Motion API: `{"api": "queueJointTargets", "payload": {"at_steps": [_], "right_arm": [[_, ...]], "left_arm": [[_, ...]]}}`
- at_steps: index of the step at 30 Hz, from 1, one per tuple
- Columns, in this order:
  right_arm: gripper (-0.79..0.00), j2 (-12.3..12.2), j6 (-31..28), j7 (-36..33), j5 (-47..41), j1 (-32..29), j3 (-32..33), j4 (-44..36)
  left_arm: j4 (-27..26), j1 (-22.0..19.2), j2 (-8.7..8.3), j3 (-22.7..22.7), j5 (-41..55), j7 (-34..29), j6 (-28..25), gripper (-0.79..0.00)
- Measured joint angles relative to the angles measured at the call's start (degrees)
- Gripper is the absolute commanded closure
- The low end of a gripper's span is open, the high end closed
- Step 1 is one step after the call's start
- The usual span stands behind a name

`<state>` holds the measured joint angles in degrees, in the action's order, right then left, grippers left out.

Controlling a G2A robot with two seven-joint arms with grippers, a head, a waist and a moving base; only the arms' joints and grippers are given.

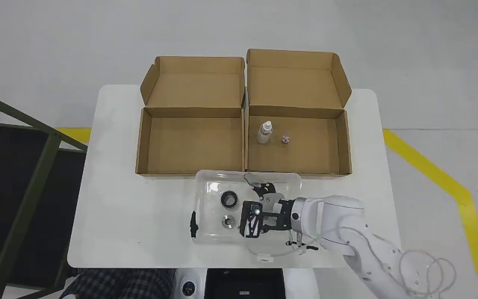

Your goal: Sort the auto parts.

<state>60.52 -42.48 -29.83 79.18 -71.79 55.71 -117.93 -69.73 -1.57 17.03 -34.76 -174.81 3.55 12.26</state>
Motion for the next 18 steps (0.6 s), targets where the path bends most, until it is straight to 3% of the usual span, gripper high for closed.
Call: {"api": "queueJointTargets", "payload": {"at_steps": [4, 18], "right_arm": [[-0.785, 0.41, 0.22, 0.42, 1.45, 1.12, -2.27, 1.23], [-0.557, 1.91, 1.61, 2.49, 4.33, 5.31, -7.38, 7.81]], "left_arm": [[0.0, 0.0, 0.0, 0.0, 0.0, 0.0, 0.0, -0.785], [0.0, 0.0, 0.0, 0.0, 0.0, 0.0, 0.0, -0.785]]}}
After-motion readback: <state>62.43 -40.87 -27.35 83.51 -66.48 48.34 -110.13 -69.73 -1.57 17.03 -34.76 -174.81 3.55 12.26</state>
